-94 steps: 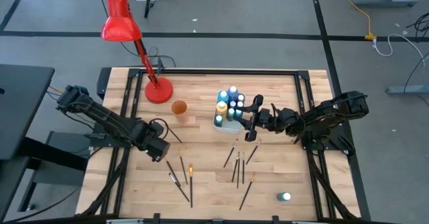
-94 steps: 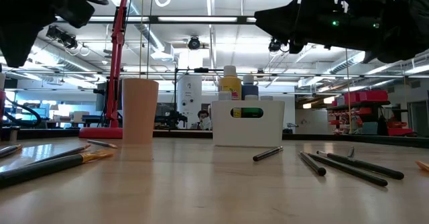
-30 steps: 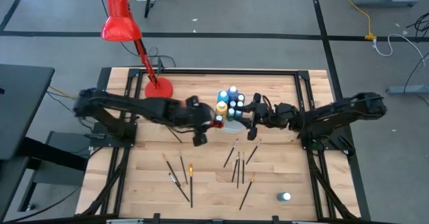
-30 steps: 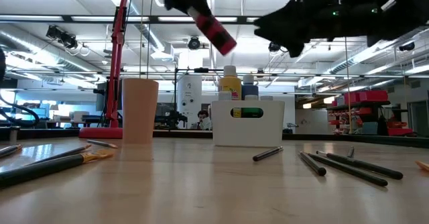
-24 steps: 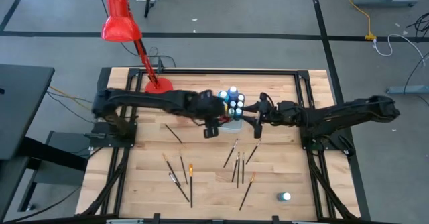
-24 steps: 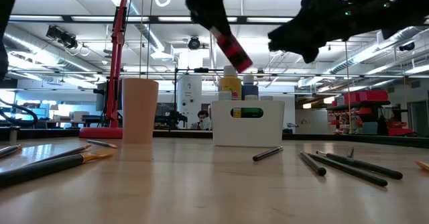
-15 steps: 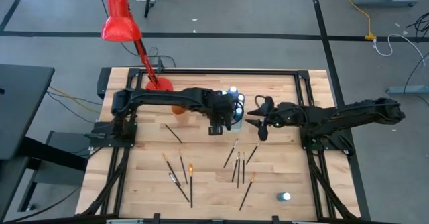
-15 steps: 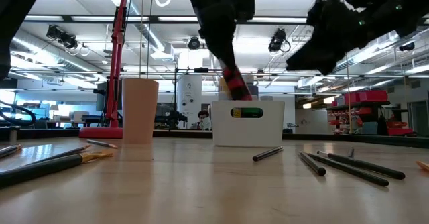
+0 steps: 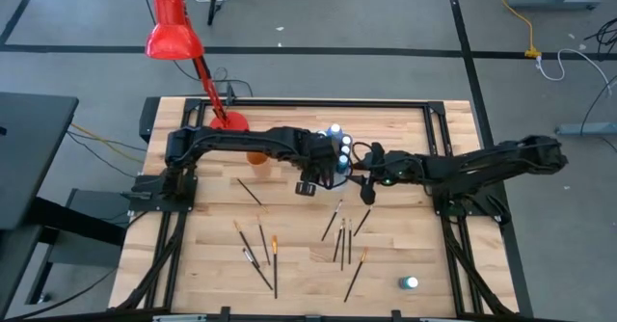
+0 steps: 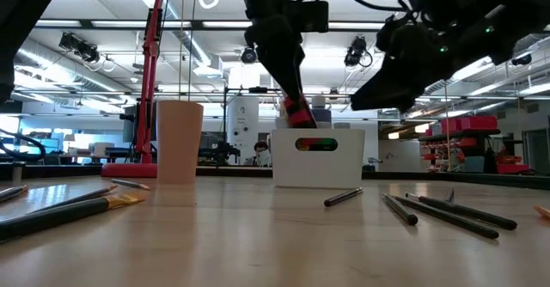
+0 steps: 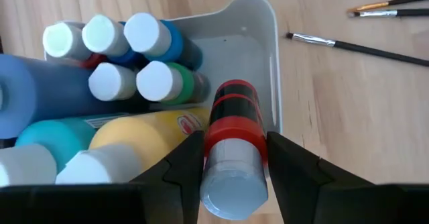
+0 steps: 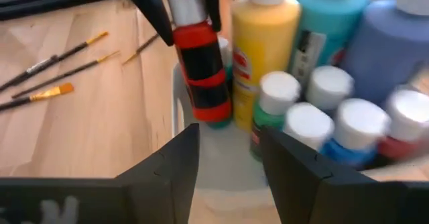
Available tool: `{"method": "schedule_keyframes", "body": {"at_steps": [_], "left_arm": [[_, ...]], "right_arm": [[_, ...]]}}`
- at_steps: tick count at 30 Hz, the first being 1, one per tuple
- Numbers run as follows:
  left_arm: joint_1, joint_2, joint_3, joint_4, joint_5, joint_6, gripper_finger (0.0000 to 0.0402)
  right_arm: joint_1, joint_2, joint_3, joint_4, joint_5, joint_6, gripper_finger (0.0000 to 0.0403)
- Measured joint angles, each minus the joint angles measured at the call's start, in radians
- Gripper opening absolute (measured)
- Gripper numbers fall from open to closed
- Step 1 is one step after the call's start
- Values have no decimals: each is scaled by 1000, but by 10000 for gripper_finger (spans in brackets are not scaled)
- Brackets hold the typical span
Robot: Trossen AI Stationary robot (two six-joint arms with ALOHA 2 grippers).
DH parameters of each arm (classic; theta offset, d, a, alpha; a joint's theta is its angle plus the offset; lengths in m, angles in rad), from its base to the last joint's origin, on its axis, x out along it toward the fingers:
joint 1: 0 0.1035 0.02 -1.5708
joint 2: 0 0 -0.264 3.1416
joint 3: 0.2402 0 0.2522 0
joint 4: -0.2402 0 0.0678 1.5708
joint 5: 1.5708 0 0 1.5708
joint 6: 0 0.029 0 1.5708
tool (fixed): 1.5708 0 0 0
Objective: Pick & Place Paint Supplies
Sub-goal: Put the small red paint bottle into the white bin
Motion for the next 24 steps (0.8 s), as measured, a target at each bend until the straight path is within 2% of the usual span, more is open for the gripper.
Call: {"method": "schedule_keyframes", "body": {"at_steps": [4, 8, 12, 20, 24], "left_arm": [[2, 0, 0, -1, 6, 33, 146], [2, 0, 0, -3, 30, 69, 152], [2, 0, -2, -3, 41, 87, 151], [2, -2, -12, -14, 58, 97, 152], [3, -2, -12, 1, 55, 87, 153]], "right_arm": [[0, 136, 0, 187, -8, -17, 124], [0, 232, 3, 319, -53, -10, 70], [0, 291, 29, 328, -37, 0, 12], [0, 423, 107, 326, -41, 27, 3], [0, 447, 127, 313, -45, 28, 4]]}}
